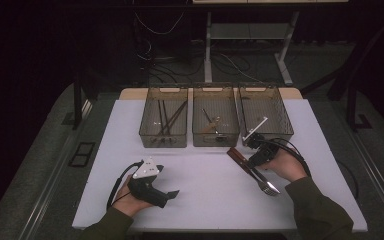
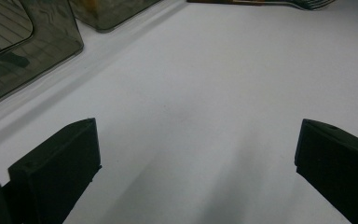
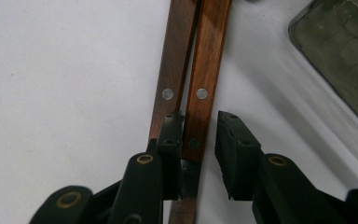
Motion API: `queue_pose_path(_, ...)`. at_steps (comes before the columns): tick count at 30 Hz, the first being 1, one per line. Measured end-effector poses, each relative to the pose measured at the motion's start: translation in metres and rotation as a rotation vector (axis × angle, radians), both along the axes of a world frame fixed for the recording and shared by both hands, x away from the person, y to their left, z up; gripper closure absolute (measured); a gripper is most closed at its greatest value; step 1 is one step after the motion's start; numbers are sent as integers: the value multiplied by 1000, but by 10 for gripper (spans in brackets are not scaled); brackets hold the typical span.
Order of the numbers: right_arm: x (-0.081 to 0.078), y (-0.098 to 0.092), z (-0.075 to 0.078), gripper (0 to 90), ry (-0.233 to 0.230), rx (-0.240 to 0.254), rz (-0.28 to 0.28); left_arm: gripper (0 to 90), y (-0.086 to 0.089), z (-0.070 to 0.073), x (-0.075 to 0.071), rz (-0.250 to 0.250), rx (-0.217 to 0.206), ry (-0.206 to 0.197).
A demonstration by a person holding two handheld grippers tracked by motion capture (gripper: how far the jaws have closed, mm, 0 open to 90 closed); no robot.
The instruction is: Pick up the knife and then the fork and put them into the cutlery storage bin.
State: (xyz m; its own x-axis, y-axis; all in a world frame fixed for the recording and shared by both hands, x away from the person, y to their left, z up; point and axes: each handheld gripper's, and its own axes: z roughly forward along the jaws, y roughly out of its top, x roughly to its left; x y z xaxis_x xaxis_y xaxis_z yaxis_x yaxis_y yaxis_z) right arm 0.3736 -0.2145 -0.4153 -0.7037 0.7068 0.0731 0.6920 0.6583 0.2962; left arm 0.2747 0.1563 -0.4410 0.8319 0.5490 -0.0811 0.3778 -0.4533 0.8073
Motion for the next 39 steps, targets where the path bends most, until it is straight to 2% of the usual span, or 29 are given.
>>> queue_pose_path(6, 2, 3, -3, 725, 19, -17, 0, 0, -1, 0, 0, -6, 6, 1)
queue_pose_path(16, 5, 7, -6, 723, 15, -64, 24, 0, -1, 0, 0, -7, 8, 2)
queue_pose_path(22, 5, 15, -5, 721, 13, -132, 30, 0, -1, 0, 0, -10, 8, 1)
queue_pose_path(27, 7, 19, -5, 732, 37, -148, 24, 0, -1, 0, 0, -10, 7, 3)
queue_pose_path(29, 7, 20, -5, 743, 31, -166, 25, 0, -1, 0, 0, -11, 7, 2)
queue_pose_path(39, 6, 22, -4, 771, 41, -170, 20, 0, -1, 0, 0, -13, 7, 4)
